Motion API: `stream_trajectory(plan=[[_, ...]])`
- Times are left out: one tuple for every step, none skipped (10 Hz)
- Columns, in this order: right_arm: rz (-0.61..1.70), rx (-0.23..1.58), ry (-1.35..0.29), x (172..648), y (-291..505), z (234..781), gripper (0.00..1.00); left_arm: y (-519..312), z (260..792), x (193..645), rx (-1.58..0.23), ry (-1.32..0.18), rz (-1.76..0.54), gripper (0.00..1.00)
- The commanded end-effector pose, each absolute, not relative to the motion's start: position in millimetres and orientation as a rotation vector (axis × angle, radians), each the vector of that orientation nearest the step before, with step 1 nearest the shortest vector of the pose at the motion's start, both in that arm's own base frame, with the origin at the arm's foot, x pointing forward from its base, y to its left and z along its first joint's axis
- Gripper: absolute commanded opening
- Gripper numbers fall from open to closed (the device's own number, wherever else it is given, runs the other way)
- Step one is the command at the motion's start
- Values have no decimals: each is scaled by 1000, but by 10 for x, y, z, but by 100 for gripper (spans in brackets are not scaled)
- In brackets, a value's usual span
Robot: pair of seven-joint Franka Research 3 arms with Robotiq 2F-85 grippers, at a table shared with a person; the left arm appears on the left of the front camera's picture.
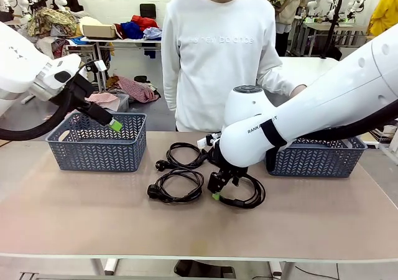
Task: Organize the cables according to human instructions.
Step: Pick up a bundle of cables and place it in the basket indicated by the human.
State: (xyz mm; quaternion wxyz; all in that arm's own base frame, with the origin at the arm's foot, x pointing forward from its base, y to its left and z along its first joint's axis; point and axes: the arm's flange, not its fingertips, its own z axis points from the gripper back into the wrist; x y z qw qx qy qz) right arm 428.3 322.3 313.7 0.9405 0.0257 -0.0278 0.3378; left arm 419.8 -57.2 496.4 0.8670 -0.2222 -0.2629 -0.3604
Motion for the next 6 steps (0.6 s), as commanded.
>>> stream_trajectory(plan=[[695, 38, -57, 4227, 3216, 3115, 100, -556, 4947, 4192, -489, -562, -769, 100], [701, 31, -56, 4199, 3206, 3102, 100, -556, 4947, 4192, -489, -562, -769, 100], [701, 33, -56, 4170, 3194, 3094, 100, -556, 4947, 4192, -489, -562, -769, 100], [706, 30, -53, 4148, 3192, 3080, 100, -556, 4947, 4192, -489, -562, -769, 100], [712, 7, -43, 4134, 3198, 3052, 100, -556, 4947, 4192, -489, -562, -769, 100], [712, -5, -41, 4132, 3202, 3039, 100, -556, 4947, 4192, -489, -562, -769, 100]])
